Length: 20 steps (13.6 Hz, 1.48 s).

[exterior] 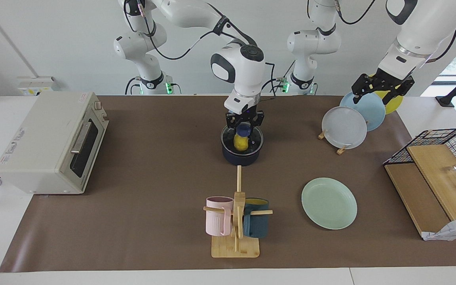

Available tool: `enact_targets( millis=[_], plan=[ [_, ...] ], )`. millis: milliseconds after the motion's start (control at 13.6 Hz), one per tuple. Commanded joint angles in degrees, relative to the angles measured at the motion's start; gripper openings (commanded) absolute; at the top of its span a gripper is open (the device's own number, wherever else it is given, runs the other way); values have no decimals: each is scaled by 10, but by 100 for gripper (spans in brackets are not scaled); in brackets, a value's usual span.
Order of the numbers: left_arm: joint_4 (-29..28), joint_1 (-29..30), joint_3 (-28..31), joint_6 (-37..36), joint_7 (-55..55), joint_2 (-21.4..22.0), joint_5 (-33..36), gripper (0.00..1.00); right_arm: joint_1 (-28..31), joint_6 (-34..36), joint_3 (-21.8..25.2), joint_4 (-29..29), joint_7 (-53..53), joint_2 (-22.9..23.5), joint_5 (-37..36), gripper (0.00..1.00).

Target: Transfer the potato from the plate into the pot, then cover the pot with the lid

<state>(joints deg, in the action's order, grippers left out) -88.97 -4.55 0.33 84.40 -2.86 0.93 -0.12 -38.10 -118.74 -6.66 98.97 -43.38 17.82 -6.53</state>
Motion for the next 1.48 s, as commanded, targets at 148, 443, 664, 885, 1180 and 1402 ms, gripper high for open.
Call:
enact_targets(
  millis=[148,443,664,885,1180,1402],
  plan=[
    [-22,12,-9,15,0,20,10,100,-2,-18,-2,5,-12,0,-12,0],
    [-21,11,-9,16,-1,20,10,100,-1,-26,-2,11,-12,0,-11,0],
    [-21,10,-9,10,-2,21,10,100,-1,-26,-2,11,-11,0,-11,38],
    [-21,13,-8,10,-2,21,10,100,3,-23,-2,10,-6,0,-11,100],
    [-21,13,-8,9,-2,21,10,100,27,-9,-2,2,14,-8,-11,100],
    [-21,13,-8,9,-2,21,10,100,57,35,-1,-31,62,-12,-9,100]
  ],
)
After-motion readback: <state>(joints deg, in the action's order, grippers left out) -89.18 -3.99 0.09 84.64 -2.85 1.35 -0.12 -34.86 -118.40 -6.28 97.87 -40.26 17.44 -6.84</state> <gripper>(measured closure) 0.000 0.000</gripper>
